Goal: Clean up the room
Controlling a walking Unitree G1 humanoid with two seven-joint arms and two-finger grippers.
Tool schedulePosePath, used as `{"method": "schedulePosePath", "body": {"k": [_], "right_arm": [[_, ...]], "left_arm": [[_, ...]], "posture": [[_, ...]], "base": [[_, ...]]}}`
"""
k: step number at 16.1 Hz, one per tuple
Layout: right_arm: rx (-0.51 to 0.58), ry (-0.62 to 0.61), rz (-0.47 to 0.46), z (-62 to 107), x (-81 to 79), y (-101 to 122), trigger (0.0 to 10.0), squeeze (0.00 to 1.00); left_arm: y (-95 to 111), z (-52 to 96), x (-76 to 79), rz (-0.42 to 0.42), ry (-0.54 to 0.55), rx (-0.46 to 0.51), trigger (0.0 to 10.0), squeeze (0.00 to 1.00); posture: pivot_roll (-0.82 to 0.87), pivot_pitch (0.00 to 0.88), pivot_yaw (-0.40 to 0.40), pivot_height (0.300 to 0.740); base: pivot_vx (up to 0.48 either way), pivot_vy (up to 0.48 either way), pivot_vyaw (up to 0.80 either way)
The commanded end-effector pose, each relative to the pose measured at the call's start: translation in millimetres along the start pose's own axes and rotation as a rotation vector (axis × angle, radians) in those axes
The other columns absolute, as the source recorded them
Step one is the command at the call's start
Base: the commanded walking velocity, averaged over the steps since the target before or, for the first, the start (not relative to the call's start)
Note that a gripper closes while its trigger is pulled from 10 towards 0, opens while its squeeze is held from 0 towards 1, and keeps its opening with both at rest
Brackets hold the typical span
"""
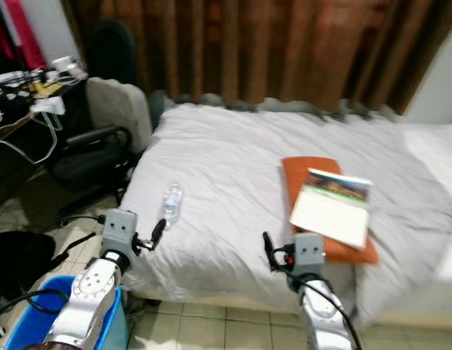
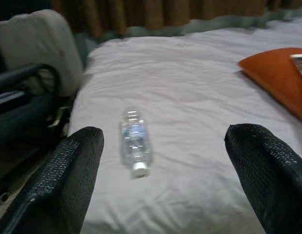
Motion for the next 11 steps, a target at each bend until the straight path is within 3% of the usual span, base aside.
{"method": "schedulePosePath", "body": {"k": [1,5,11], "right_arm": [[-0.005,-0.006,-0.04,0.7,-2.2,-1.9,10.0,0.0],[-0.007,-0.009,-0.038,2.4,-3.1,-4.5,10.0,0.0],[-0.008,0.005,-0.035,0.9,-5.6,-4.0,10.0,0.0]], "left_arm": [[-1.2,-0.5,-1.4,0.001,-0.008,-0.016,10.0,0.0],[-3.0,-1.0,2.9,-0.007,-0.047,-0.026,10.0,0.0],[-2.3,-3.3,-4.1,-0.013,-0.022,-0.032,10.0,0.0]], "posture": [[0.06,0.0,-0.045,0.74],[0.06,0.0,-0.034,0.74],[0.06,0.0,-0.033,0.74]], "base": [[0.45,0.0,0.0],[0.45,0.0,0.0],[0.437,0.0,0.0]]}}
Point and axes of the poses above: a point about 5 cm out from each wrist's last joint towards the gripper, its own z axis pointing back from the gripper into the wrist, its own y axis along the axis of the wrist's last joint, x = y × z, the point moved 6 cm from there along -z, pointing out of the wrist towards the gripper, and after that the axes turned 4 degrees about -z, right-handed, at the moved point
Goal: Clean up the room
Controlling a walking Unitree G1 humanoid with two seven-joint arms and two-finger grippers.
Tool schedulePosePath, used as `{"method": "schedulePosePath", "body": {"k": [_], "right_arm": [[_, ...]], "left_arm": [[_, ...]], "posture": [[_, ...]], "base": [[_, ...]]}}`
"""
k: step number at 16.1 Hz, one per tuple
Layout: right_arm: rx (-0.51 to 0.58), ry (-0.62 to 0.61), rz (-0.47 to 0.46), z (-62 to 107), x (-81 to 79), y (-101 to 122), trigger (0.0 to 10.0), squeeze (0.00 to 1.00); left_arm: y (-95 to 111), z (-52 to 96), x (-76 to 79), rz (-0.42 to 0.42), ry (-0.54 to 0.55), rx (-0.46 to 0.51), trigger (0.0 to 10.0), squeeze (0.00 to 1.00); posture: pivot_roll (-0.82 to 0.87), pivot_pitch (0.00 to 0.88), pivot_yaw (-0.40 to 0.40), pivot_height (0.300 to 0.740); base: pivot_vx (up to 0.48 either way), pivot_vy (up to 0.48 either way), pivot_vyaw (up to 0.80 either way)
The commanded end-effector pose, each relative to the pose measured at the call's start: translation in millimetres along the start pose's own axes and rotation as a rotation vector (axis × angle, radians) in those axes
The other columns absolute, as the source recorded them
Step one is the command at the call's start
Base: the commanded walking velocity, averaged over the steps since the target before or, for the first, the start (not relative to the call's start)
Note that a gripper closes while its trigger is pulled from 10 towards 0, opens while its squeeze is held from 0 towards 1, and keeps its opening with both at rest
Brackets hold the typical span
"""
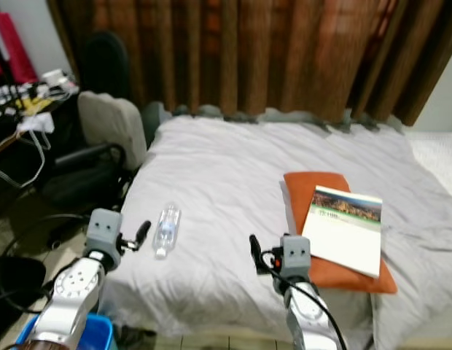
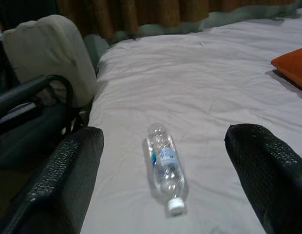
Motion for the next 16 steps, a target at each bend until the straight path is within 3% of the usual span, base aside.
{"method": "schedulePosePath", "body": {"k": [1,4,9,13,15,16], "right_arm": [[0.005,-0.015,0.012,0.2,9.6,4.1,10.0,0.0],[-0.003,-0.004,0.017,-1.2,6.9,2.2,10.0,0.0],[-0.008,0.014,0.023,-2.6,3.2,1.4,10.0,0.0],[-0.017,0.021,0.026,1.3,2.6,-1.7,10.0,0.0],[-0.024,0.038,0.039,11.2,2.0,-4.9,10.0,0.0],[-0.026,0.054,0.051,16.3,0.3,-5.2,10.0,0.0]], "left_arm": [[4.5,-3.9,9.6,0.011,-0.02,0.006,10.0,0.0],[2.5,-3.9,3.3,0.054,0.002,-0.003,10.0,0.0],[2.9,-4.5,2.4,0.032,0.003,-0.004,10.0,0.0],[-3.1,-6.1,-9.1,0.086,0.045,-0.034,10.0,0.0],[-11.5,-16.6,-19.1,0.073,0.067,-0.076,10.0,0.0],[-10.3,-23.1,-16.7,0.054,0.047,-0.085,10.0,0.0]], "posture": [[0.06,0.0,-0.033,0.74],[0.07,0.0,-0.036,0.74],[0.08,0.0,-0.039,0.74],[0.06,0.0,-0.037,0.74],[0.02,0.029,-0.046,0.74],[-0.01,0.047,-0.043,0.74]], "base": [[0.424,0.0,0.0],[0.382,0.206,0.0],[0.337,0.341,0.0],[0.33,0.35,0.0],[0.326,0.352,0.0],[0.0,0.0,0.0]]}}
Point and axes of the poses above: a point about 5 cm out from each wrist's last joint towards the gripper, its own z axis pointing back from the gripper into the wrist, its own y axis along the axis of the wrist's last joint, x = y × z, the point moved 6 cm from there along -z, pointing out of the wrist towards the gripper, and after that the axes turned 4 degrees about -z, right-handed, at the moved point
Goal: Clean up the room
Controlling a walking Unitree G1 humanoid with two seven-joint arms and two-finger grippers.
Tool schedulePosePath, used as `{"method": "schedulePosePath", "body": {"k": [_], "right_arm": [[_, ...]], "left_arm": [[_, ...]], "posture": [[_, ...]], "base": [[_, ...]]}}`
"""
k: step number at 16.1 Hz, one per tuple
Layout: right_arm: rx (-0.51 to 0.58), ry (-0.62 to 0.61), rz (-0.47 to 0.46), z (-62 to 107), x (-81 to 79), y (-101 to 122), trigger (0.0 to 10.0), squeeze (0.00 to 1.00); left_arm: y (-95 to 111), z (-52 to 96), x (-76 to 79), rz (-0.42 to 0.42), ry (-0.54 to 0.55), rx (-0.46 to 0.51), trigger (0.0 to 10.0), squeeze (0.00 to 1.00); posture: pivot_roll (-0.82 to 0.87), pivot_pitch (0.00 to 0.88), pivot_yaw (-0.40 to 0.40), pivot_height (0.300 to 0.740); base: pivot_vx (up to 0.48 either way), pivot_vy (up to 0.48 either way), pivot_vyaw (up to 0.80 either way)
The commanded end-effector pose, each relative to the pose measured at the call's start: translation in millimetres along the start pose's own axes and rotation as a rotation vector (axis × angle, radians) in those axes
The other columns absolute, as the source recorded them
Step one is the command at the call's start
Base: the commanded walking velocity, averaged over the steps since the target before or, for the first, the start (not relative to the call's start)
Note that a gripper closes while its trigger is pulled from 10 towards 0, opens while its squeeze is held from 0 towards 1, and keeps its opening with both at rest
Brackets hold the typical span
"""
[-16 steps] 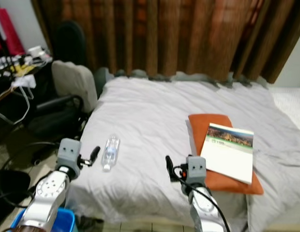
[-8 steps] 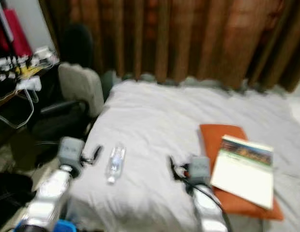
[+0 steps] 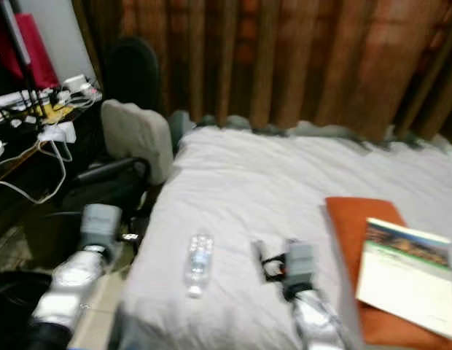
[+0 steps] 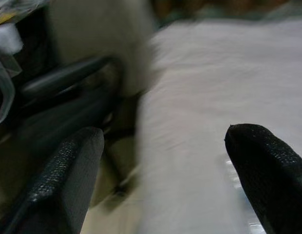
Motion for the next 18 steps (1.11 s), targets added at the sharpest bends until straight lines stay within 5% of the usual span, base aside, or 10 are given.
{"method": "schedulePosePath", "body": {"k": [1,4,7,12,15,18], "right_arm": [[-0.01,0.003,0.04,8.7,7.9,0.7,10.0,0.0],[-0.021,-0.01,0.051,15.8,9.8,-2.8,10.0,0.0],[-0.012,-0.04,0.027,15.5,11.2,0.0,10.0,0.0],[-0.006,-0.037,0.027,10.4,10.6,5.0,10.0,0.0],[-0.029,-0.01,0.059,17.0,9.2,2.7,10.0,0.0],[-0.053,0.017,0.1,30.8,13.2,3.6,10.0,0.0]], "left_arm": [[20.3,-12.4,18.1,-0.002,-0.057,0.047,10.0,0.0],[29.3,-14.1,39.0,-0.067,-0.125,0.078,10.0,0.0],[32.3,-16.7,59.0,-0.035,-0.168,0.108,10.0,0.0],[25.6,-17.2,52.4,-0.029,-0.144,0.089,10.0,0.0],[13.7,-20.4,31.2,0.078,-0.059,0.041,10.0,0.0],[3.0,-24.7,39.2,0.152,-0.076,-0.017,10.0,0.0]], "posture": [[-0.02,0.051,-0.04,0.74],[-0.05,0.047,-0.018,0.74],[-0.05,0.019,-0.005,0.74],[-0.04,0.021,-0.012,0.74],[-0.05,0.052,-0.027,0.74],[-0.1,0.082,-0.046,0.74]], "base": [[0.0,0.0,0.0],[0.0,0.0,0.0],[0.172,-0.382,0.0],[0.259,-0.401,0.0],[0.376,-0.215,0.0],[0.438,0.0,0.0]]}}
Point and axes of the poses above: a point about 5 cm out from each wrist's last joint towards the gripper, its own z axis pointing back from the gripper into the wrist, its own y axis along the axis of the wrist's last joint, x = y × z, the point moved 6 cm from there along -z, pointing out of the wrist towards the gripper, and after that the axes turned 4 degrees about -z, right-handed, at the moved point
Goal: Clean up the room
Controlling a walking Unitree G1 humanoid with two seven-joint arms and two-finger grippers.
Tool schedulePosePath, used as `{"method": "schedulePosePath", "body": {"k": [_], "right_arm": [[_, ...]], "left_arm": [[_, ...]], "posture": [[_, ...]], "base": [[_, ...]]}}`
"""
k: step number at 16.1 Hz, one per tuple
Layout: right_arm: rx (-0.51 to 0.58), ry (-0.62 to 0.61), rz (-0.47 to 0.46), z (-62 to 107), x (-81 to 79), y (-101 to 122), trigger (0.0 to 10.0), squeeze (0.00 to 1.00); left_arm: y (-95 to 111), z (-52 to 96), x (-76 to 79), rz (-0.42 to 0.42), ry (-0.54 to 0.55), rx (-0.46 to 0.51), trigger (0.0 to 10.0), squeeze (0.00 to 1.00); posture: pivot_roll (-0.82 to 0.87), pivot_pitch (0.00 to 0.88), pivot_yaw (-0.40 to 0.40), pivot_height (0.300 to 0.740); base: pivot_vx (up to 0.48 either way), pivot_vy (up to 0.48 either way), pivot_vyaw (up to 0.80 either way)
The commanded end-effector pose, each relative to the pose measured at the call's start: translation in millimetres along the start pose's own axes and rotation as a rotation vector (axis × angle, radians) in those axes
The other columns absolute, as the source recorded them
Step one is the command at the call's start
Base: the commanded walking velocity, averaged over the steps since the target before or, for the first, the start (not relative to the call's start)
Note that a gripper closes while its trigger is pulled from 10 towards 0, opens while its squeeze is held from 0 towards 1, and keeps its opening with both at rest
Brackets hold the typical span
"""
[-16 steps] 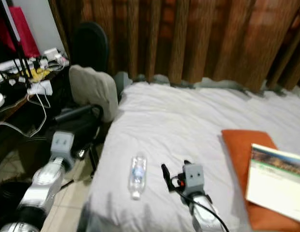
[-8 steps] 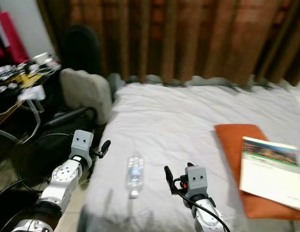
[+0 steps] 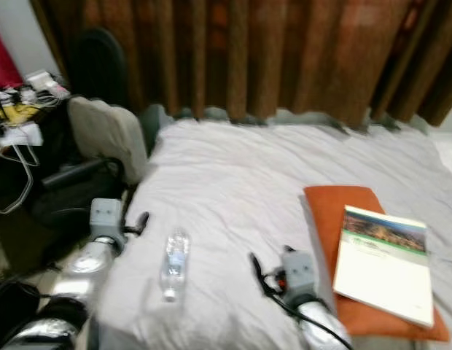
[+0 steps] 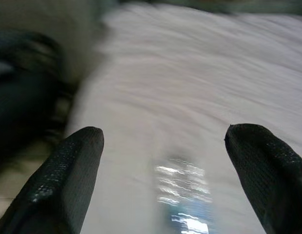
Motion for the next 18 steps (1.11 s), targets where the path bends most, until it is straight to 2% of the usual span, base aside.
{"method": "schedulePosePath", "body": {"k": [1,2,3,4,6,7,8,10,11,13,15,16,18], "right_arm": [[0.022,0.013,0.014,1.6,-0.9,10.6,10.0,0.0],[0.019,0.003,0.014,6.9,1.6,10.2,10.0,0.0],[0.017,-0.006,0.007,13.8,2.6,10.8,10.0,0.0],[0.009,-0.009,-0.003,24.5,2.5,11.3,10.0,0.0],[-0.027,0.01,-0.008,61.4,-1.9,14.7,10.0,0.0],[-0.047,0.045,-0.005,76.3,-8.8,15.5,10.0,0.0],[-0.062,0.071,0.015,92.7,-12.5,20.6,10.0,0.0],[-0.078,0.085,0.024,111.4,-18.0,28.6,10.0,0.0],[-0.081,0.092,0.014,119.3,-24.7,34.1,10.0,0.0],[-0.128,0.09,-0.014,139.9,-30.3,36.3,10.0,0.0],[-0.179,0.091,-0.034,154.7,-36.5,31.6,10.0,0.0],[-0.19,0.093,-0.039,159.1,-38.9,31.8,10.0,0.0],[-0.213,0.087,-0.042,165.6,-40.3,31.5,10.0,0.0]], "left_arm": [[2.7,-2.8,0.1,-0.026,-0.015,-0.007,10.0,0.0],[1.4,-3.9,1.8,-0.058,-0.018,-0.022,10.0,0.0],[3.3,-4.9,-4.0,-0.075,0.001,-0.024,10.0,0.0],[4.2,-5.2,-16.1,-0.072,0.044,-0.034,10.0,0.0],[5.0,-2.7,-47.4,-0.092,0.165,-0.062,10.0,0.0],[3.9,-2.5,-51.7,-0.089,0.179,-0.072,10.0,0.0],[5.0,-4.0,-48.0,-0.099,0.17,-0.071,10.0,0.0],[6.9,-7.1,-39.1,-0.073,0.147,-0.068,10.0,0.0],[8.9,-7.3,-43.9,-0.064,0.182,-0.069,10.0,0.0],[12.4,-8.1,-46.4,-0.034,0.208,-0.059,10.0,0.0],[12.8,-10.7,-36.0,-0.079,0.181,-0.065,10.0,0.0],[12.4,-11.2,-33.3,-0.101,0.174,-0.068,10.0,0.0],[9.5,-11.2,-31.1,-0.059,0.169,-0.076,10.0,0.0]], "posture": [[-0.12,0.089,-0.05,0.74],[-0.14,0.102,-0.054,0.74],[-0.15,0.121,-0.059,0.74],[-0.17,0.168,-0.07,0.74],[-0.23,0.309,-0.122,0.74],[-0.25,0.358,-0.138,0.74],[-0.29,0.437,-0.172,0.74],[-0.33,0.485,-0.194,0.74],[-0.37,0.524,-0.217,0.74],[-0.37,0.552,-0.223,0.74],[-0.39,0.574,-0.222,0.74],[-0.39,0.578,-0.222,0.74],[-0.41,0.58,-0.223,0.74]], "base": [[0.0,0.0,0.0],[0.0,0.0,0.0],[0.0,0.0,0.0],[0.0,0.0,0.0],[0.0,0.0,0.0],[0.0,0.0,0.0],[0.0,0.0,0.0],[0.0,0.0,0.0],[0.0,0.0,0.0],[0.0,0.0,0.0],[0.0,0.0,0.0],[0.0,0.0,0.0],[0.0,0.0,0.0]]}}
Point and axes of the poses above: a point about 5 cm out from each wrist's last joint towards the gripper, its own z axis pointing back from the gripper into the wrist, its own y axis along the axis of the wrist's last joint, x = y × z, the point moved 6 cm from there along -z, pointing out of the wrist towards the gripper, and after that the axes turned 4 degrees about -z, right-handed, at the moved point
